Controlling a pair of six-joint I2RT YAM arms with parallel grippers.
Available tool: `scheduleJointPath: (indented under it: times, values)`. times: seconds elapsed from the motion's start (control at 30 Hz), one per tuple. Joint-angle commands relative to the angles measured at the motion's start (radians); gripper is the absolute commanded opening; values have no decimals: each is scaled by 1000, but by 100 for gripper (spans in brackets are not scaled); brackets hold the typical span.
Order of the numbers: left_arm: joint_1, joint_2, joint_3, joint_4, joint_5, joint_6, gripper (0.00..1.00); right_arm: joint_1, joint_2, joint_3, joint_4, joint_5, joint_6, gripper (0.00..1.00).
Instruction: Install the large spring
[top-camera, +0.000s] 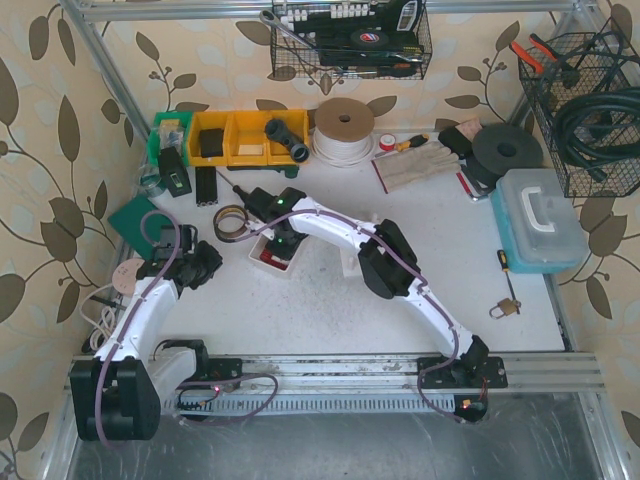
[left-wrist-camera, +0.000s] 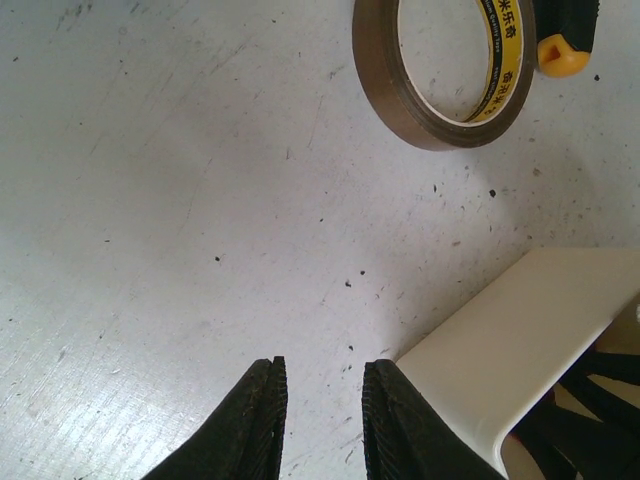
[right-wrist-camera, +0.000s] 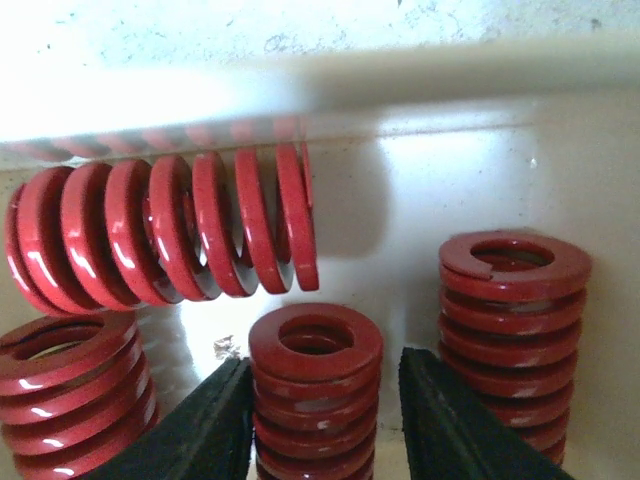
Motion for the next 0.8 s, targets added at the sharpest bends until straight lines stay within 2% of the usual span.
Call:
scheduleJointPath:
  times: [0.0, 0.13, 0.2, 0.4, 0.77]
  values:
    - [9, -11, -7, 17, -21, -13, 28, 4, 31, 26, -23, 4, 23, 37]
    - [10, -13, -9, 22, -18, -13, 28, 5, 17, 19, -13, 5, 32, 19]
    - [9, -11, -10, 25, -12, -13, 28, 2, -3, 23, -7, 6, 40, 15]
    - [10, -19, 5, 21, 11, 1, 27, -22, -76, 37, 27, -44, 105, 10]
    - [9, -44, 6, 47, 133, 25, 28, -62, -207, 36, 78, -114, 211, 5]
